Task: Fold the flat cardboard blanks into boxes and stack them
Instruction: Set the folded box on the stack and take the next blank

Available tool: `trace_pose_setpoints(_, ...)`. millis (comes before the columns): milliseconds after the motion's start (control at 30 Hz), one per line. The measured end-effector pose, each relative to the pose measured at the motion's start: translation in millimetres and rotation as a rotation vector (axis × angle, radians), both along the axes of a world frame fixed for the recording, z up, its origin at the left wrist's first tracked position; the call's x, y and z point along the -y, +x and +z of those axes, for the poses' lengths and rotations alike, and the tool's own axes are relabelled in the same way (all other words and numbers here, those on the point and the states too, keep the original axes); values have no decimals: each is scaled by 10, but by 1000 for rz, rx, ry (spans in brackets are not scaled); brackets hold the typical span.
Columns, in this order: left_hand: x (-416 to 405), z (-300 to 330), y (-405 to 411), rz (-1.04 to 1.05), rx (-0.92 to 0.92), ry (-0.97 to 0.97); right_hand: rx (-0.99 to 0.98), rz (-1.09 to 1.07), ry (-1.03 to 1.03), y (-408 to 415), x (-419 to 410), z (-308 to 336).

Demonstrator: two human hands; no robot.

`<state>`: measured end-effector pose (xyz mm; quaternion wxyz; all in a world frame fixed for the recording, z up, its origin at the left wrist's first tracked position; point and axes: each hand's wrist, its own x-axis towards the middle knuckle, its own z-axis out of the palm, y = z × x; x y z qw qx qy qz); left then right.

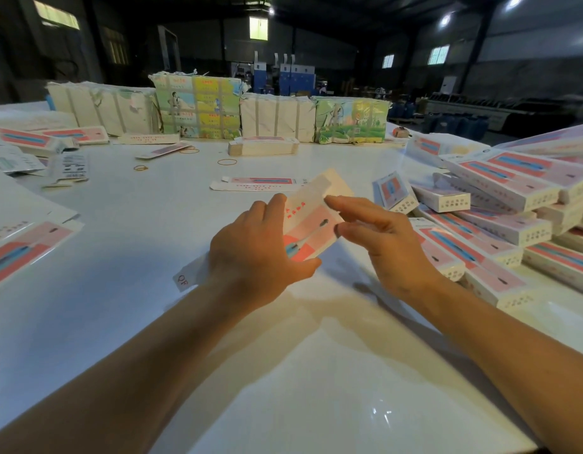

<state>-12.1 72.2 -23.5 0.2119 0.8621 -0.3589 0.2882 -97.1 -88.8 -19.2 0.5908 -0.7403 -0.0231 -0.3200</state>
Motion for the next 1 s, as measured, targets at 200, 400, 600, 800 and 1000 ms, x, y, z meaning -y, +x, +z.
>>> trace_pose_setpoints(200,-30,40,-21,-53,83,101,-166,219,169,19,0,-33)
trace_pose_setpoints(400,-74,130,87,-93,-44,209,-230,206,-45,-16,-31,1)
trace_pose_setpoints(600,-81,131,141,-69,-241,200,-130,-41,-214,6,-53,21)
trace_pose_setpoints(800,-18,35,91,-10,-222,210,16,-350,-130,4,17,18)
trace_pose_setpoints(1000,-43,65,97,25,-149,209,-34,-381,-72,26,-40,-23)
